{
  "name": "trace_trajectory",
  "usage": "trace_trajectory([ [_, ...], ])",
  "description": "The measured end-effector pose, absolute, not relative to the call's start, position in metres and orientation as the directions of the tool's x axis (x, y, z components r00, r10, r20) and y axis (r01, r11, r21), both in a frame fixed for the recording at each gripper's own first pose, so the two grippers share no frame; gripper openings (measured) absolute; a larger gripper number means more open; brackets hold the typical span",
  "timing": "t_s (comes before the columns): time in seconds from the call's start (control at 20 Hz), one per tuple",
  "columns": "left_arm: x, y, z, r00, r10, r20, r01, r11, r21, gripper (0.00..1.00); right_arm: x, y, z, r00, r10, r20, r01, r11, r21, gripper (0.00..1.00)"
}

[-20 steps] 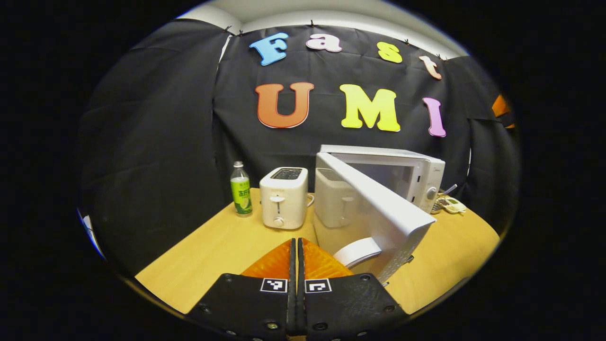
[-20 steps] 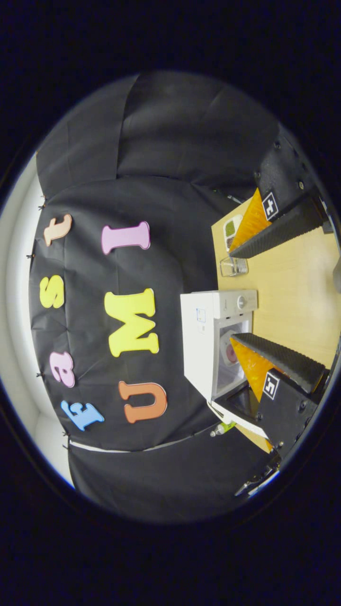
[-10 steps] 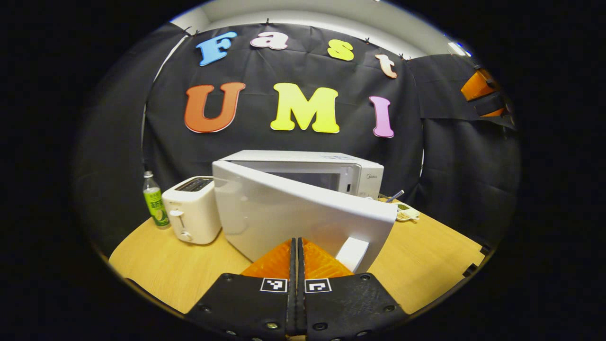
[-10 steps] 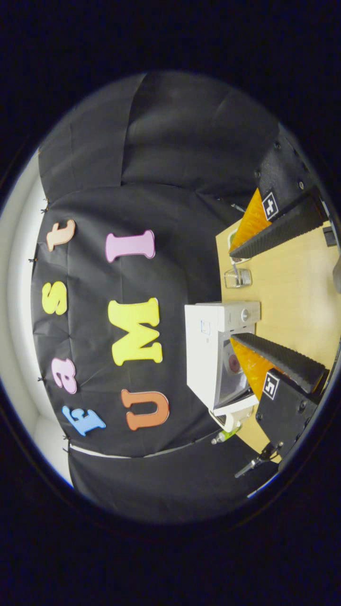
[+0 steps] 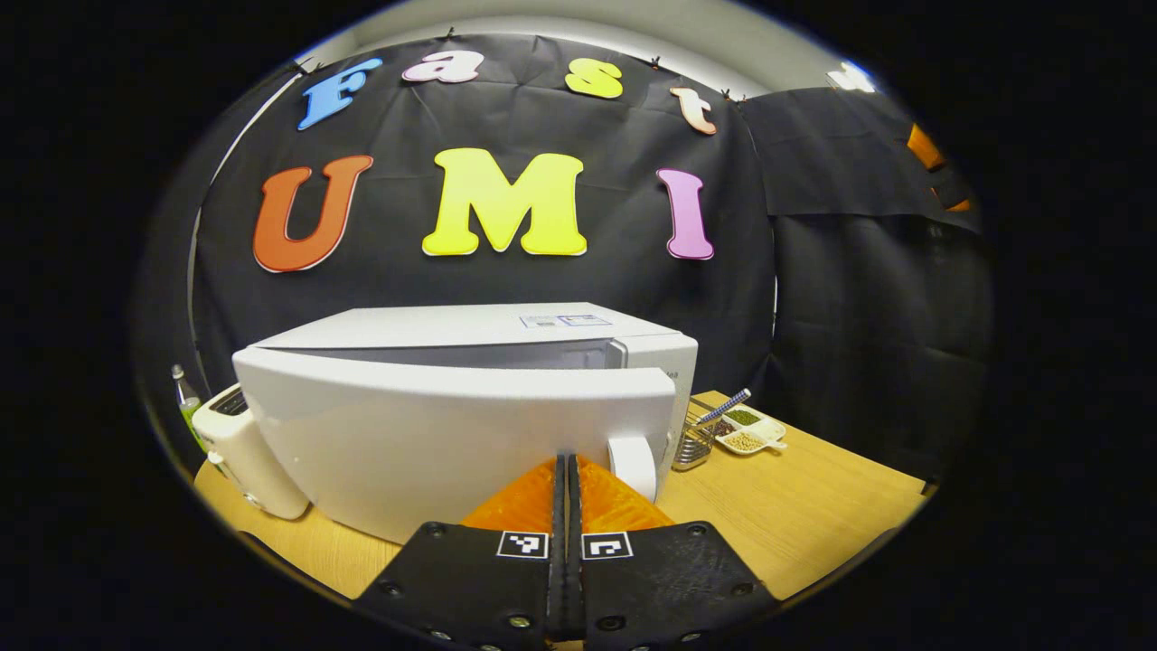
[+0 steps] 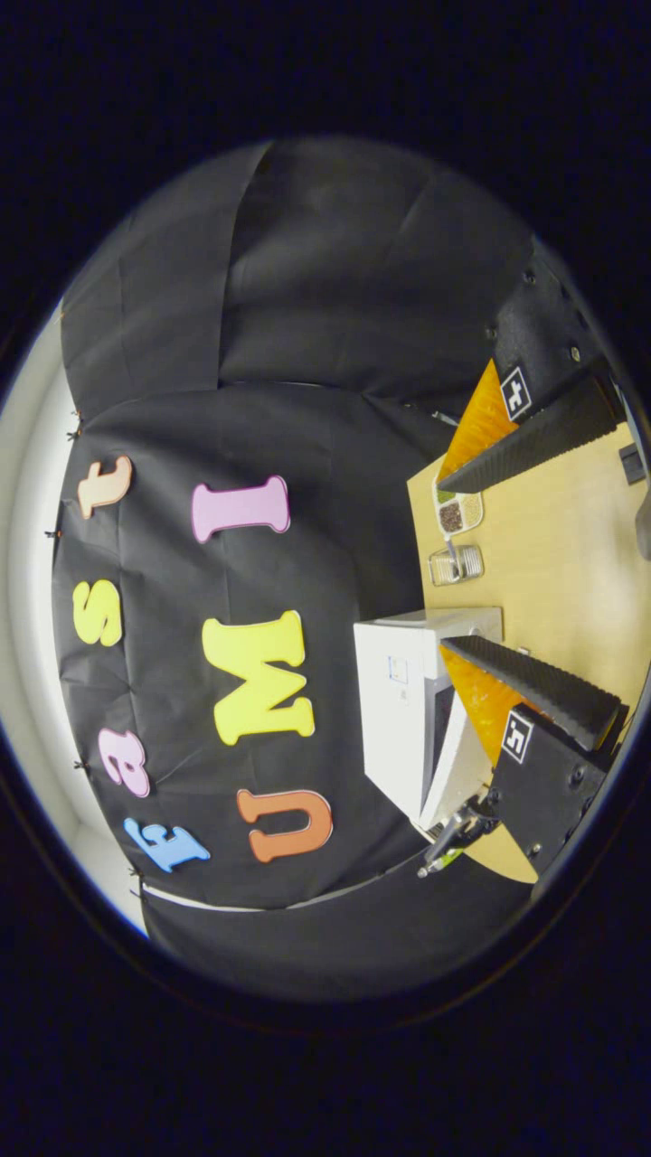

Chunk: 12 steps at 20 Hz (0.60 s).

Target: Open the microwave oven with the left hand, put the food in, and close the microwave oven.

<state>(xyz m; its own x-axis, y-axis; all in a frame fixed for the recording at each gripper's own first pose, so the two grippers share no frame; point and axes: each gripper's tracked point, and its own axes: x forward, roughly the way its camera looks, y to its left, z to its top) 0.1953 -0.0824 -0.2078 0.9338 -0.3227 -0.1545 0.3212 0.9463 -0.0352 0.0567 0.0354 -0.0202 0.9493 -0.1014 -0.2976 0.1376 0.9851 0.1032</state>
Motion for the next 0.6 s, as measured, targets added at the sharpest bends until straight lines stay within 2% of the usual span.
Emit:
trace_trajectory([
  [0.2,0.230,-0.090,-0.202,0.940,-0.307,-0.148,0.304,0.952,-0.044,0.00,0.066,0.023,-0.026,0.942,-0.121,-0.314,0.158,0.983,0.096,1.00],
  [0.45,0.235,-0.092,-0.203,0.944,-0.302,-0.134,0.303,0.953,-0.010,0.00,0.070,0.017,-0.031,0.938,-0.124,-0.325,0.166,0.981,0.103,1.00],
  [0.6,0.241,-0.093,-0.211,0.945,-0.272,-0.182,0.275,0.961,-0.010,0.00,0.069,0.022,-0.035,0.939,-0.118,-0.322,0.157,0.983,0.096,1.00],
])
